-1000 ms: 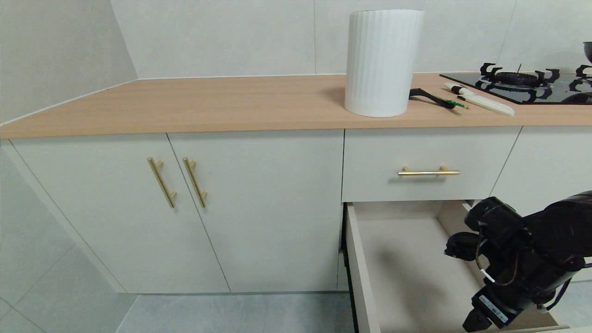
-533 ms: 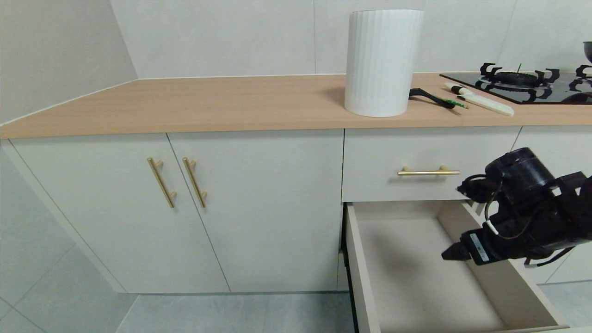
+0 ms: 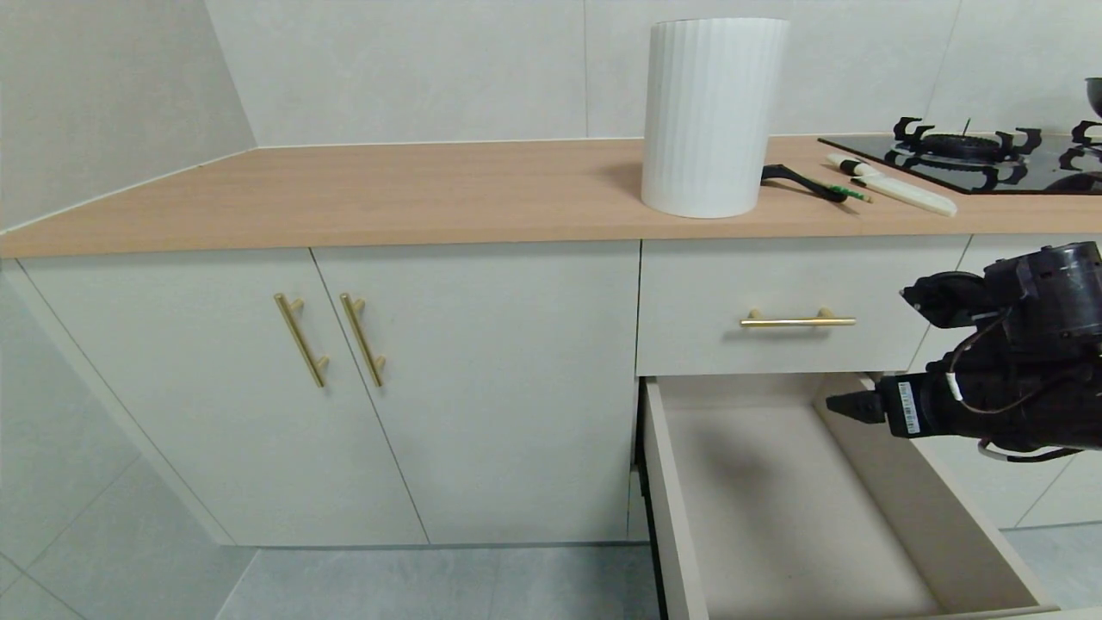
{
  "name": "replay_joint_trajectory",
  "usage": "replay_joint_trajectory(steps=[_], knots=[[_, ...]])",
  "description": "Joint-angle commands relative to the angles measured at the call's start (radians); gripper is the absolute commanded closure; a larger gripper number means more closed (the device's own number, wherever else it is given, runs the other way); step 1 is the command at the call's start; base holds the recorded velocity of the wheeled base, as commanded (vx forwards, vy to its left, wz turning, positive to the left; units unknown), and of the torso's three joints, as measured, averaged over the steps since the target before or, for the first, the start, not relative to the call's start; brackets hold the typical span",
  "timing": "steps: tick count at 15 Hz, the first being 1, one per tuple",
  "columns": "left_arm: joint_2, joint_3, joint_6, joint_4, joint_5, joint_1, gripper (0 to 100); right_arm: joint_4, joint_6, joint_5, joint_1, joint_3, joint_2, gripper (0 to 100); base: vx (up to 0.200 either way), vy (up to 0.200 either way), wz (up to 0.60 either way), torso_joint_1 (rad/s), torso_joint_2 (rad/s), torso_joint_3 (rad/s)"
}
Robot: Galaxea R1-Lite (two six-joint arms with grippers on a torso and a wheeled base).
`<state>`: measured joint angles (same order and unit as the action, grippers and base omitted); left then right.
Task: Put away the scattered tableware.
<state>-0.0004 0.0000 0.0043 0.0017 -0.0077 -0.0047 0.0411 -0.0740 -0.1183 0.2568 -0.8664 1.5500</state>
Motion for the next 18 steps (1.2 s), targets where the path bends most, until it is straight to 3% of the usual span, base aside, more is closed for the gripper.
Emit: replay_joint_trajectory(steps=[1,7,18], knots=[[0.000,0.000,0.000,0.000,0.000,0.000,0,0.010,0.011,0.000,-0.002,0.021,-0.024,0,0.000,0.000,0.00,0.000,0.00,0.000],[0.000,-0.002,0.000,0.000,0.000,0.000,0,0.010,0.026,0.000,-0.001,0.024,-0.027,0,0.000,0.000,0.00,0.065,-0.20,-0.193],[0.000,0.000,0.000,0.000,0.000,0.000,0,0.010,0.026,0.000,-0.002,0.023,-0.021,0,0.000,0.000,0.00,0.171,-0.49,-0.296]])
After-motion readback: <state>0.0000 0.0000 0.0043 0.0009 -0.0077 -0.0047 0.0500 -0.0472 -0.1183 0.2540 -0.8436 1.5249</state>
